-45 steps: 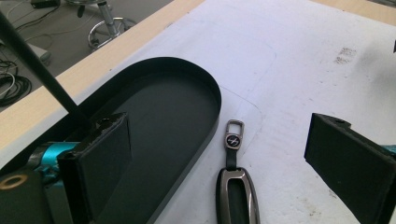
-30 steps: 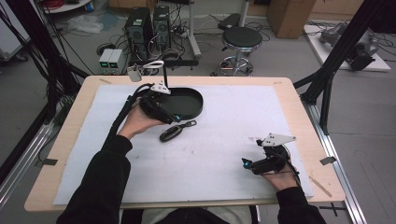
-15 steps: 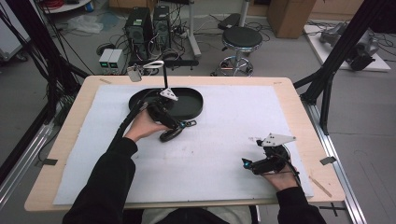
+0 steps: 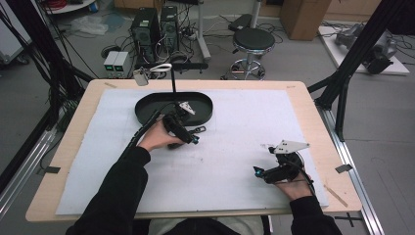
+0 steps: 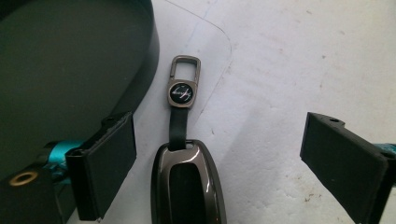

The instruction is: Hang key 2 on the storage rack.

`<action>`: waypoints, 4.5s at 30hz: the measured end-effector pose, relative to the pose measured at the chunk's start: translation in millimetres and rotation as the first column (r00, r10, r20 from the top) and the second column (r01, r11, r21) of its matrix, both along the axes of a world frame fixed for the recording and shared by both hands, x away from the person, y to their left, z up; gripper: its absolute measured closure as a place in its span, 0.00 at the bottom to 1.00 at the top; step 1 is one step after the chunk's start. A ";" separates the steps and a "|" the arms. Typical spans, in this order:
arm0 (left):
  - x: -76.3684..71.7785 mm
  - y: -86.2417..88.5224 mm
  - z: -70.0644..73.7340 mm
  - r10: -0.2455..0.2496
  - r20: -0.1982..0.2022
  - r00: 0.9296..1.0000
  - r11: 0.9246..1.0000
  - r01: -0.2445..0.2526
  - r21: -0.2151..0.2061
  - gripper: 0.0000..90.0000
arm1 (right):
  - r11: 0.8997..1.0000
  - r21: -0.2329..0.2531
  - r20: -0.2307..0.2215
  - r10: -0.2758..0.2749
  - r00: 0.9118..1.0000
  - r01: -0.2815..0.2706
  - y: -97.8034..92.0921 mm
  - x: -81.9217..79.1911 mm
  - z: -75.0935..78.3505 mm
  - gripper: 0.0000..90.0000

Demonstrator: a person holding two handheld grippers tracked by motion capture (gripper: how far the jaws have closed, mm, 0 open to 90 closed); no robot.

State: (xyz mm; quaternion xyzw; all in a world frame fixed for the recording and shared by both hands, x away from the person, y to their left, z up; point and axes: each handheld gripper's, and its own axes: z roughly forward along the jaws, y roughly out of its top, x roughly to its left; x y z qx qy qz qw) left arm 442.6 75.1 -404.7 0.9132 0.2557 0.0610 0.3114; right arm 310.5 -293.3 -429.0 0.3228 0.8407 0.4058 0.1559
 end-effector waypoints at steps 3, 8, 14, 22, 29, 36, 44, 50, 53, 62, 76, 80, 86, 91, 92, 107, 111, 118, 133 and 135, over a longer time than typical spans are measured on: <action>1.8 -2.1 -5.9 -0.011 -0.020 1.000 1.000 0.011 0.028 0.14 | 1.000 0.001 -0.003 0.000 1.000 0.000 0.4 0.0 -0.4 0.03; 6.0 -3.3 -11.0 0.003 -0.037 0.999 0.999 -0.002 0.042 0.17 | 1.000 -0.004 -0.006 0.003 1.000 -0.003 0.8 0.5 -0.7 0.03; 8.3 -7.5 -11.8 0.012 -0.034 0.999 0.998 -0.010 0.057 0.31 | 1.000 -0.003 -0.003 0.003 1.000 -0.003 0.9 1.0 -0.9 0.03; 13.2 -6.2 -14.2 0.066 -0.022 0.998 0.994 -0.063 0.089 0.56 | 1.000 -0.004 -0.005 0.008 1.000 -0.008 0.2 0.6 -0.8 0.03; 14.3 -10.8 -17.4 0.095 0.004 0.995 0.993 -0.095 0.067 0.83 | 1.000 -0.009 -0.008 0.012 1.000 -0.012 1.3 1.4 -1.7 0.03; 15.0 -11.2 -17.2 0.085 0.002 0.996 0.994 -0.085 0.069 0.93 | 1.000 -0.011 -0.010 0.010 1.000 -0.010 0.3 0.6 -1.5 0.03; 11.1 -13.2 -14.0 0.053 0.017 0.998 0.994 -0.055 0.096 0.94 | 1.000 -0.012 -0.008 0.009 1.000 -0.009 0.3 0.4 -1.4 0.03; 3.8 -8.6 0.3 0.032 0.023 0.999 0.995 -0.034 0.096 0.94 | 1.000 -0.018 -0.006 0.008 1.000 -0.008 0.4 0.5 -1.3 0.03; 2.3 -0.5 9.4 0.009 0.011 1.000 0.999 -0.010 0.052 0.94 | 1.000 -0.020 -0.002 0.010 1.000 -0.010 0.5 0.6 -1.3 0.03; -1.9 18.7 32.4 0.036 0.037 0.999 0.999 -0.037 0.021 0.94 | 1.000 -0.019 0.001 0.010 1.000 -0.010 0.7 0.1 -0.9 0.03; -8.3 33.7 60.4 0.056 0.095 0.994 0.997 -0.050 -0.060 0.94 | 1.000 -0.020 -0.002 0.008 1.000 -0.008 1.3 0.3 -0.9 0.03; -7.8 35.6 65.2 0.068 0.106 0.992 0.996 -0.061 -0.070 0.94 | 1.000 -0.020 0.000 0.009 1.000 -0.009 1.1 0.4 -1.0 0.03; -7.4 43.6 73.3 0.090 0.120 0.989 0.992 -0.079 -0.094 0.94 | 1.000 -0.018 -0.002 0.009 1.000 -0.009 1.3 0.4 -1.1 0.03; -6.3 48.4 82.3 0.102 0.135 0.986 0.991 -0.089 -0.100 0.94 | 1.000 -0.018 -0.004 0.009 1.000 -0.009 1.5 0.4 -1.0 0.03; -6.1 48.6 84.4 0.102 0.140 0.985 0.991 -0.089 -0.101 0.94 | 1.000 -0.018 -0.004 0.009 1.000 -0.009 1.6 0.4 -1.1 0.03; 3.2 62.1 118.3 0.162 0.198 0.967 0.981 -0.136 -0.142 0.94 | 1.000 -0.017 -0.005 0.010 1.000 -0.010 1.9 0.3 -0.9 0.03; 7.2 62.1 129.7 0.169 0.220 0.961 0.980 -0.139 -0.144 0.94 | 1.000 -0.017 -0.008 0.007 1.000 -0.007 1.9 0.2 -1.0 0.03; 13.8 62.2 141.2 0.180 0.237 0.955 0.978 -0.147 -0.150 0.94 | 1.000 -0.017 -0.005 0.010 1.000 -0.010 1.4 0.2 -1.0 0.03; 26.8 58.6 157.9 0.193 0.260 0.946 0.975 -0.156 -0.157 0.94 | 1.000 -0.013 -0.004 0.003 1.000 -0.003 0.9 -0.1 -0.8 0.03; 27.7 59.7 158.9 0.200 0.262 0.944 0.974 -0.163 -0.158 0.94 | 1.000 -0.012 -0.003 0.003 1.000 -0.003 0.8 -0.1 -0.8 0.03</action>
